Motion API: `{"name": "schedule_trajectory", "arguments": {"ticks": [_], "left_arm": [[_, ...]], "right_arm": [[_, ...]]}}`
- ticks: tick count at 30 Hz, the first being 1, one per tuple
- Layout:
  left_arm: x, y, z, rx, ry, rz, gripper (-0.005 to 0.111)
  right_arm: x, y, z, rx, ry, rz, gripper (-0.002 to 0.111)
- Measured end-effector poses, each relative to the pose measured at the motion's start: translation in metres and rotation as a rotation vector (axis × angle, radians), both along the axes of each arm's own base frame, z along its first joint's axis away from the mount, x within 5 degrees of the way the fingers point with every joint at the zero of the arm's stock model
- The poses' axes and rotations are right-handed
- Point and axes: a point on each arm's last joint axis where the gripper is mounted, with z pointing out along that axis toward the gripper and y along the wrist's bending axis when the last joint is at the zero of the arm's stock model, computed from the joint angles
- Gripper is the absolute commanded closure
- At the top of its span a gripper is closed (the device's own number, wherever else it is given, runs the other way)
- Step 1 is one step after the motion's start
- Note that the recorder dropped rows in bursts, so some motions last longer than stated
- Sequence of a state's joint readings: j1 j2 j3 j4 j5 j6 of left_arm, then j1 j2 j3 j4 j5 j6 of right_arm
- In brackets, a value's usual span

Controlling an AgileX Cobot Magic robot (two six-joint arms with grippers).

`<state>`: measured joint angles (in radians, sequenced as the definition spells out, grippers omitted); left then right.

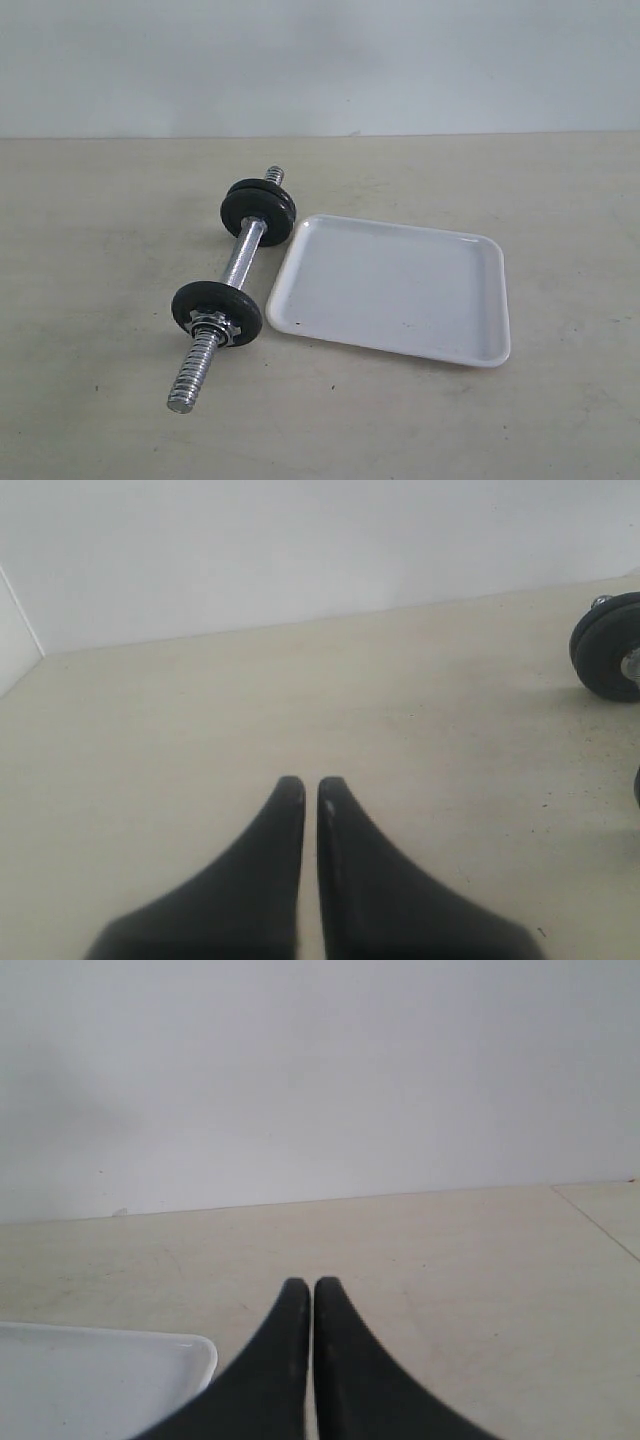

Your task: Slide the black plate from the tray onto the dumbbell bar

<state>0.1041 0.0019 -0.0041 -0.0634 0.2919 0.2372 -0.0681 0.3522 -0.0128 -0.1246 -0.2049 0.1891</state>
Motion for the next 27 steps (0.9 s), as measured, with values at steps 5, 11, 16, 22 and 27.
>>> {"name": "schedule_trajectory", "arguments": {"ticks": [5,11,16,22,27], "left_arm": [[0.0001,-0.0030,0.0000,0.000,0.000,-0.055,0.102],[0.0001,-0.0044,0.0000,0.000,0.000,-0.081,0.102],[0.0001,-0.0051,0.0000,0.000,0.000,-0.093,0.102],[0.0001,-0.0051,0.0000,0.000,0.000,-0.093,0.102],[0.0001,-0.0051,0.0000,0.000,0.000,-0.093,0.102]], "right_arm": [[0.0000,0.0000,0.0000,0.000,0.000,0.000,0.109],[0.0000,0.0000,0.0000,0.000,0.000,0.000,0.109],[0.0000,0.0000,0.0000,0.000,0.000,0.000,0.109],[0.0000,0.0000,0.0000,0.000,0.000,0.000,0.109],[0.0000,0.0000,0.0000,0.000,0.000,0.000,0.109]]}}
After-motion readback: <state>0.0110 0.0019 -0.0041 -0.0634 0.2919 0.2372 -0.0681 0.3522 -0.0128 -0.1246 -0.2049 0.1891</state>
